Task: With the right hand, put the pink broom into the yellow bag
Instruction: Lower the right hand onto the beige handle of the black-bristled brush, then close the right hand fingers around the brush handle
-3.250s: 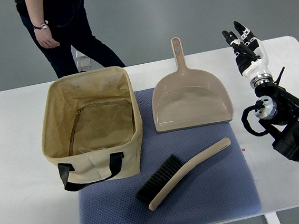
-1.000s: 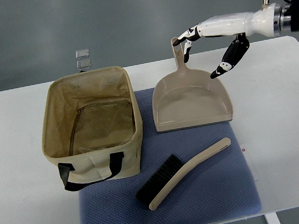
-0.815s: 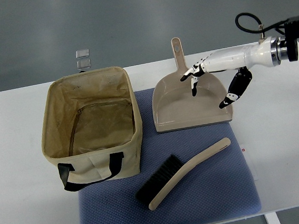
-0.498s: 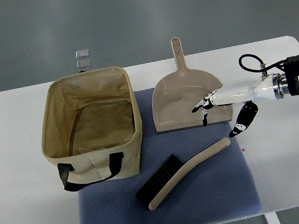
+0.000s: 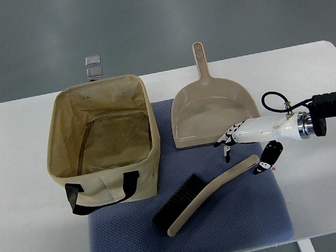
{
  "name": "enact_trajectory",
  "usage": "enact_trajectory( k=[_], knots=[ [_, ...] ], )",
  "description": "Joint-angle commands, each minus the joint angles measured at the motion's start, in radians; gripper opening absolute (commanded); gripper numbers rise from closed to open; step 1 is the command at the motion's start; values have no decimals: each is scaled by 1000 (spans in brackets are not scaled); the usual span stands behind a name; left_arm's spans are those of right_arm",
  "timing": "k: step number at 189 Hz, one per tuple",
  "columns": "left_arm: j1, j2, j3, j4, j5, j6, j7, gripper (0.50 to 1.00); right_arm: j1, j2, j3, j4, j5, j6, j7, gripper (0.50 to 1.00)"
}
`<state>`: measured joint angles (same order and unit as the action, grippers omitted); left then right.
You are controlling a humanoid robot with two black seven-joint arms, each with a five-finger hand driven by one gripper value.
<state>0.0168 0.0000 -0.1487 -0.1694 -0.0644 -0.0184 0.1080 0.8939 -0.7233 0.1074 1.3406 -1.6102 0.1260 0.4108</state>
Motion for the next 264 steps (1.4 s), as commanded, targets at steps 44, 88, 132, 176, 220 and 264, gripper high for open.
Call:
enact_trajectory(
  k=[44,88,132,176,220,264],
  knots=[
    [0,0,0,-1,0,0,1,1000,-27,42,11,-1,-11,-17,-47,928],
    [0,0,0,1,0,0,1,1000,-49,64,24,-5,-13,-17,-66,926],
    [0,0,0,-1,0,0,-1,1000,-58,87,24,-6,-19,-40,-72,876],
    [0,0,0,1,0,0,1,1000,-61,94,24,-12,-27,-42,-72,803],
    [0,0,0,-1,0,0,-1,1000,-61,101,26,-15,-28,-42,-70,705],
    [0,0,0,1,0,0,-1,1000,-61,90,41,-15,-28,-45,-61,513]
  ],
)
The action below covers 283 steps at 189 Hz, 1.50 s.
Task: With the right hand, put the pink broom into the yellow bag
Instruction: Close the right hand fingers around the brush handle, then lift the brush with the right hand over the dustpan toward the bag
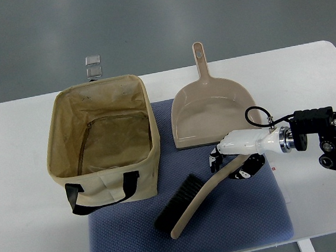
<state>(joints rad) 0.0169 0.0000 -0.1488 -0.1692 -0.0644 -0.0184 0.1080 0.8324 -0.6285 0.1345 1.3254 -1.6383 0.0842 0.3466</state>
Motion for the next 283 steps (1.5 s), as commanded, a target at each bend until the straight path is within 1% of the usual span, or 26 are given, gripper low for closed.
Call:
enact_trajectory(
  k=[1,14,38,67,95,120,161,202,248,268,283],
  knots=[
    [0,0,0,0,0,0,1,1000,1,-5,16,0,0,-4,3,509],
    [0,0,1,0,0,0,-1,1000,1,-7,30,0,2,-4,14,500],
    [0,0,0,0,0,0,1,1000,2,-25,73,-2,5,-3,66,500],
    [0,0,0,0,0,0,-1,1000,4,-49,100,0,18,0,88,500],
    [0,0,0,-1,0,0,-1,1000,7,-89,106,0,26,-6,126,500],
    [0,0,0,0,0,0,-1,1000,8,-126,157,0,46,3,152,500],
    [0,0,0,0,0,0,-1,1000,16,-174,160,0,115,3,157,500],
    [0,0,0,0,0,0,1,1000,74,-234,160,-2,186,3,158,500],
    [0,0,0,0,0,0,1,1000,175,-295,165,-20,262,25,166,500],
    [0,0,0,0,0,0,1,1000,217,-309,209,-51,290,54,164,500],
    [0,0,0,0,0,0,1,1000,249,-306,260,-84,290,112,160,500]
  ],
)
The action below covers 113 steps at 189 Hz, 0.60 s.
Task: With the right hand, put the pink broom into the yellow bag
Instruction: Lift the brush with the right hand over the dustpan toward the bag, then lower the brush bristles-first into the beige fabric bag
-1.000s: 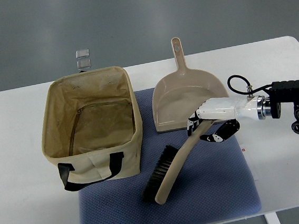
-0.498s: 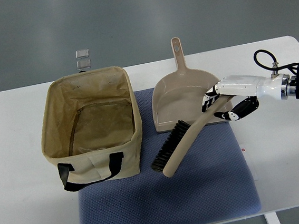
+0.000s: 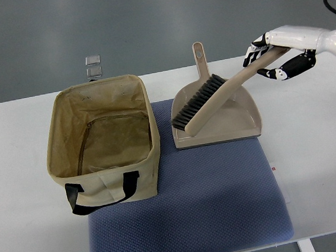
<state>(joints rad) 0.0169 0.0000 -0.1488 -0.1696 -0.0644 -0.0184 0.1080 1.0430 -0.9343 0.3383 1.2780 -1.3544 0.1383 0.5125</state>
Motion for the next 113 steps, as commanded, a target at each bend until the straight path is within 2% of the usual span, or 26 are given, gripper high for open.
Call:
enact_trajectory(
  k=[1,18,36,79,113],
  knots=[
    [0,0,0,1,0,0,1,1000,38,0,56,-37,6,58,-6,500],
    [0,0,0,-1,0,0,-1,1000,66,14,113,-66,6,106,-11,500],
    [0,0,0,1,0,0,-1,1000,92,25,125,-69,4,112,-14,500],
    [0,0,0,1,0,0,1,1000,175,212,111,-118,-15,129,-66,500],
    [0,0,0,1,0,0,1,1000,223,379,99,-203,-78,133,-71,500]
  ],
)
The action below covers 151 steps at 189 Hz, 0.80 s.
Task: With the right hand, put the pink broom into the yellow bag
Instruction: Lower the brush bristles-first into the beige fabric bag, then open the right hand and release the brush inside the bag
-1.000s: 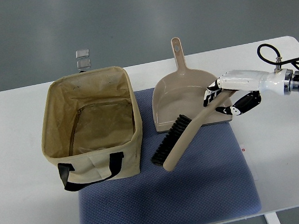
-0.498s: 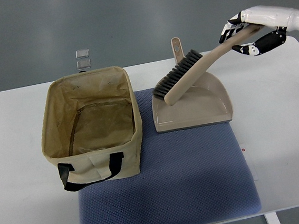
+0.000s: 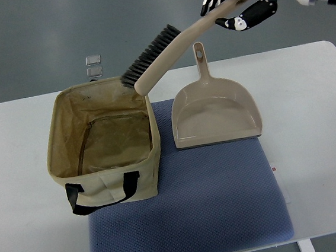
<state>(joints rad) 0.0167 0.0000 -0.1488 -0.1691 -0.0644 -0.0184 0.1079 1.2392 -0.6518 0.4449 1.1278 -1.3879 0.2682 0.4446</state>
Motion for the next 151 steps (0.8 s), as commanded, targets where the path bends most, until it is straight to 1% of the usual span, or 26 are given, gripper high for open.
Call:
enact_trajectory(
  k=[1,24,57,65,78,100,106,111,118,119,120,121,124,125,132,133,134,135,136,137,138,139,143,144,148,151],
  knots=[
    [0,0,0,-1,0,0,-1,1000,29,109,-8,-59,-51,3,-3,500],
    [0,0,0,0,0,0,1,1000,36,236,-25,-121,-115,5,-14,500],
    [0,0,0,0,0,0,-1,1000,32,368,-74,-191,-174,-7,-17,500],
    [0,0,0,0,0,0,-1,1000,29,385,-86,-197,-180,-12,-18,500],
    [0,0,0,0,0,0,-1,1000,25,409,-106,-206,-191,-23,-23,519],
    [0,0,0,0,0,0,-1,1000,-1,429,-143,-209,-195,-69,-23,539],
    [0,0,0,-1,0,0,1,1000,-4,432,-149,-209,-195,-81,-23,558],
    [0,0,0,0,0,0,-1,1000,-7,434,-150,-210,-195,-89,-23,588],
    [0,0,0,0,0,0,1,1000,-11,434,-150,-211,-195,-95,-23,615],
    [0,0,0,0,0,0,-1,1000,-12,435,-150,-211,-195,-95,-23,629],
    [0,0,0,0,0,0,-1,1000,-12,435,-150,-211,-195,-95,-23,629],
    [0,0,0,0,0,0,-1,1000,-14,435,-150,-212,-195,-96,-23,643],
    [0,0,0,-1,0,0,1,1000,-15,437,-150,-212,-195,-96,-23,656],
    [0,0,0,-1,0,0,-1,1000,-15,439,-150,-212,-195,-96,-23,668],
    [0,0,2,0,0,0,-1,1000,-18,442,-150,-212,-194,-96,-23,699],
    [0,0,0,-1,0,0,-1,1000,-18,442,-149,-212,-194,-96,-23,713],
    [0,0,0,-1,0,0,-1,1000,-18,442,-149,-212,-194,-96,-23,713],
    [0,0,0,-1,0,0,-1,1000,-18,442,-149,-212,-194,-96,-23,729],
    [0,0,0,-1,0,0,-1,1000,-18,442,-149,-212,-194,-96,-23,729],
    [0,0,0,0,0,0,1,1000,-18,442,-149,-212,-194,-96,-23,746],
    [0,0,0,0,0,0,1,1000,-18,442,-149,-212,-194,-96,-23,746],
    [0,0,0,0,0,0,-1,1000,-18,442,-147,-212,-192,-96,-23,760],
    [0,0,0,0,0,0,1,1000,-18,442,-147,-211,-191,-96,-23,768],
    [0,0,0,0,0,0,-1,1000,-18,442,-147,-211,-191,-96,-23,778],
    [0,0,0,-1,0,0,1,1000,-18,442,-147,-211,-189,-96,-23,791],
    [0,0,0,0,0,0,-1,1000,-20,442,-147,-211,-187,-96,-23,793]
  ],
)
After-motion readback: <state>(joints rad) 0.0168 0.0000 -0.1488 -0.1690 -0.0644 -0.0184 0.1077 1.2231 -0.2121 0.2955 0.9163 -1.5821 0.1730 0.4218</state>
